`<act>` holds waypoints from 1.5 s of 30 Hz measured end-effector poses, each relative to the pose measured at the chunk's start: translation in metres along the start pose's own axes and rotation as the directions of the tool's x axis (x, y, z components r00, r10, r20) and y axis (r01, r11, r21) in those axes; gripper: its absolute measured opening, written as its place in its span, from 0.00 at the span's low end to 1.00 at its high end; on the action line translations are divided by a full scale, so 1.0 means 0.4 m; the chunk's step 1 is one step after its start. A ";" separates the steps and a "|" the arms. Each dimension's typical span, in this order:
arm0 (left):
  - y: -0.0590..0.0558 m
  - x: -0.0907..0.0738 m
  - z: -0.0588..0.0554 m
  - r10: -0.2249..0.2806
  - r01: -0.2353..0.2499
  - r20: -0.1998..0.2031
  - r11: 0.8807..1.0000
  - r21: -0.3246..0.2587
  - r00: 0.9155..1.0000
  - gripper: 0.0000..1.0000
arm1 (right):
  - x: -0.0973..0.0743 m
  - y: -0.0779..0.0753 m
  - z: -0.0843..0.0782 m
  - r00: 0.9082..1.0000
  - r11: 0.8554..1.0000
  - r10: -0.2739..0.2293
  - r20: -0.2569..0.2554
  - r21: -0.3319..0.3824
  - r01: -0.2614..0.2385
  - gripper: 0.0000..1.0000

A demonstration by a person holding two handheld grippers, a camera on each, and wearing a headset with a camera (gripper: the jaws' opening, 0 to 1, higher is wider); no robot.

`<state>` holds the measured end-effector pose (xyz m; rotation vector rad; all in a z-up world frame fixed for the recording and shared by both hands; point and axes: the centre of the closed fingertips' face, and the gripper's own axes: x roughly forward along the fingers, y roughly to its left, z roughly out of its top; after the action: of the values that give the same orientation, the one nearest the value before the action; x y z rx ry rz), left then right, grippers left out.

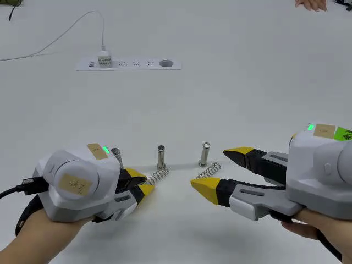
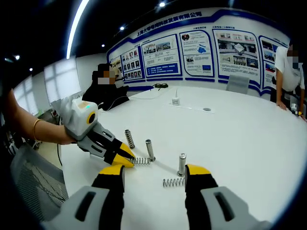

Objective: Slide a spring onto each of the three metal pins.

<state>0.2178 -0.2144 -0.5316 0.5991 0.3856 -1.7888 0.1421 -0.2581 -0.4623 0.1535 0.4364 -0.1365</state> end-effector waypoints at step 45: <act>-0.101 -0.151 0.146 -0.024 0.069 0.316 0.989 -0.132 0.949 0.10 | 0.040 0.128 0.087 0.960 0.890 0.237 0.151 0.363 -0.277 0.26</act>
<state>0.1804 -0.1866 -0.4510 0.2005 0.3057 -1.8476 0.1789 -0.2157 -0.4319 0.5846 0.2780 0.0347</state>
